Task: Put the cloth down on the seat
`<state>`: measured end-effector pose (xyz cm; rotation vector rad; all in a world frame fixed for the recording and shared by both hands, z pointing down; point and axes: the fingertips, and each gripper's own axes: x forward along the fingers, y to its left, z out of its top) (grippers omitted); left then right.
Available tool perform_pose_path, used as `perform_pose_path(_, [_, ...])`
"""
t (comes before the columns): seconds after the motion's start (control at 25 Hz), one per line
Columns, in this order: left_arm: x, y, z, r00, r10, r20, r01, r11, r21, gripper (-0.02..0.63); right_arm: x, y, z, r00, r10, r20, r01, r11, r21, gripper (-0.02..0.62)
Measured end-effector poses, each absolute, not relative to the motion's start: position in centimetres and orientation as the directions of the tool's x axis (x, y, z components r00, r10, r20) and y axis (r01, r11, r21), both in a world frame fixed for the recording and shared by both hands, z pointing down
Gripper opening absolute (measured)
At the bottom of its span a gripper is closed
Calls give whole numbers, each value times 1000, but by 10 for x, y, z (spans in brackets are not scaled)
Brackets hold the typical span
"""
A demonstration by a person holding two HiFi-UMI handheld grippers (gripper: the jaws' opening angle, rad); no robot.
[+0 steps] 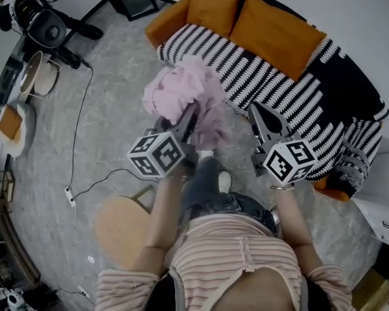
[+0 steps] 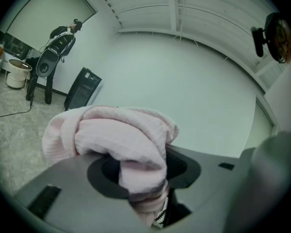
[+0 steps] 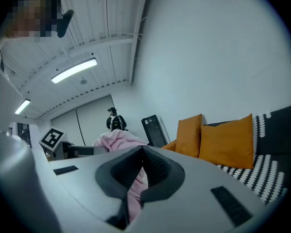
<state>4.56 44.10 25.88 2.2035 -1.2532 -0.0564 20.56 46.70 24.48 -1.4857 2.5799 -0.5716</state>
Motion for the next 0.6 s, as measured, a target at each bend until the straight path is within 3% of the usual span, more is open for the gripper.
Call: perform_pose_path(0.6, [7,303,279,535,-805,256,-760,-326,563,183,174,329,260,-531,-833,156,-816,453,-360,8])
